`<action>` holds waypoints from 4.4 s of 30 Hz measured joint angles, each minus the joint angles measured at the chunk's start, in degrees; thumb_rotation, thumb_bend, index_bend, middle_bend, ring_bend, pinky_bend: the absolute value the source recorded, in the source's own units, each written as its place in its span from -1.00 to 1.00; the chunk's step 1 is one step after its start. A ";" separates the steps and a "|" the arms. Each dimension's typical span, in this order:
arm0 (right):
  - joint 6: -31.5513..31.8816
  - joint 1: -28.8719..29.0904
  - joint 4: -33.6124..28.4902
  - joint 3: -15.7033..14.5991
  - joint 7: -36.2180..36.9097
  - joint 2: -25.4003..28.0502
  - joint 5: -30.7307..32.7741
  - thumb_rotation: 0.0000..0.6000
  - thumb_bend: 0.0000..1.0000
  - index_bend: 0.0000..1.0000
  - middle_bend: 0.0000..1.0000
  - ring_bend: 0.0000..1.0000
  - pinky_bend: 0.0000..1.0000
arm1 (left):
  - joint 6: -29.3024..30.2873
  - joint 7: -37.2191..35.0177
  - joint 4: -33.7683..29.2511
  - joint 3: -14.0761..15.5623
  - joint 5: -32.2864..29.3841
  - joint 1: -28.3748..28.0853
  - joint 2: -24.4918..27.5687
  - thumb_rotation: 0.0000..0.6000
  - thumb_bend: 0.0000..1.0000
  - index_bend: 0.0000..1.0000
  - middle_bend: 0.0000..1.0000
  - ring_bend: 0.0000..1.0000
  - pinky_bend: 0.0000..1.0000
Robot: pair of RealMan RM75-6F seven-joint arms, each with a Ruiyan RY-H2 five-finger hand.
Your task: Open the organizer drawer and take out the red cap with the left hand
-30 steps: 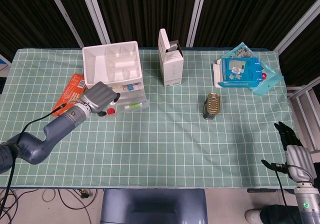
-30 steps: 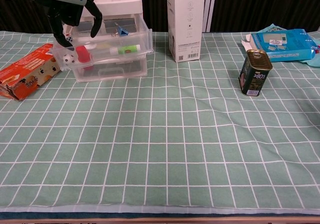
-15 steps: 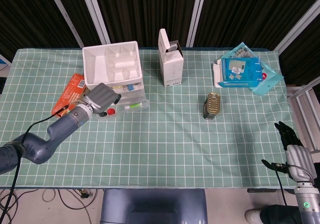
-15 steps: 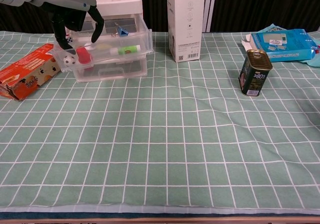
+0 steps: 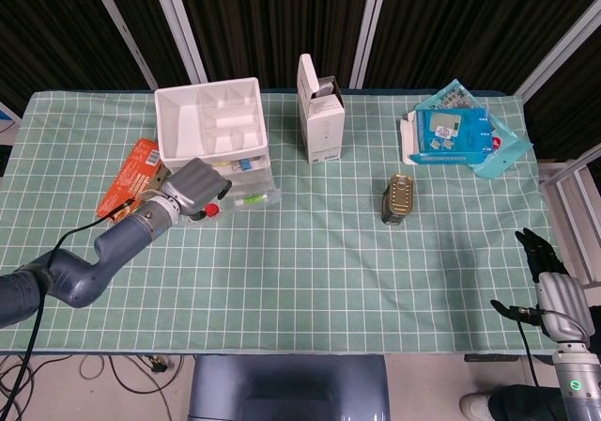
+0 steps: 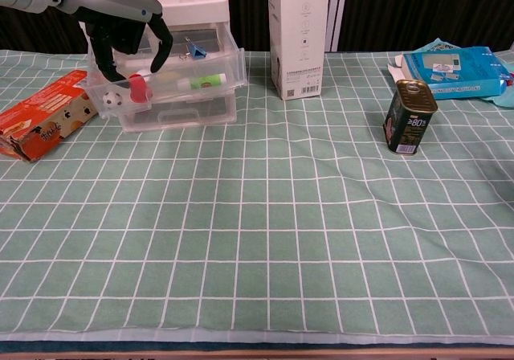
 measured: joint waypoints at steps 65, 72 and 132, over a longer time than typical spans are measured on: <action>0.93 -0.19 0.46 0.12 2.22 -0.28 -0.94 1.00 -0.89 -1.00 -1.00 -1.00 -0.56 | 1.83 4.29 -2.85 9.87 -13.22 -10.65 2.38 1.00 -0.35 0.14 1.00 1.00 1.00; 0.93 -0.16 0.49 0.13 2.04 -0.32 -0.94 1.00 -0.89 -1.00 -1.00 -1.00 -0.56 | 3.09 3.29 -4.12 8.91 -12.32 -10.25 4.53 1.00 -0.35 0.14 1.00 1.00 1.00; 0.84 -0.12 0.48 0.05 2.27 -0.21 -1.02 1.00 -0.89 -1.00 -1.00 -1.00 -0.56 | 8.66 20.28 -15.43 16.29 1.06 5.74 -6.07 1.00 -0.42 0.10 1.00 1.00 1.00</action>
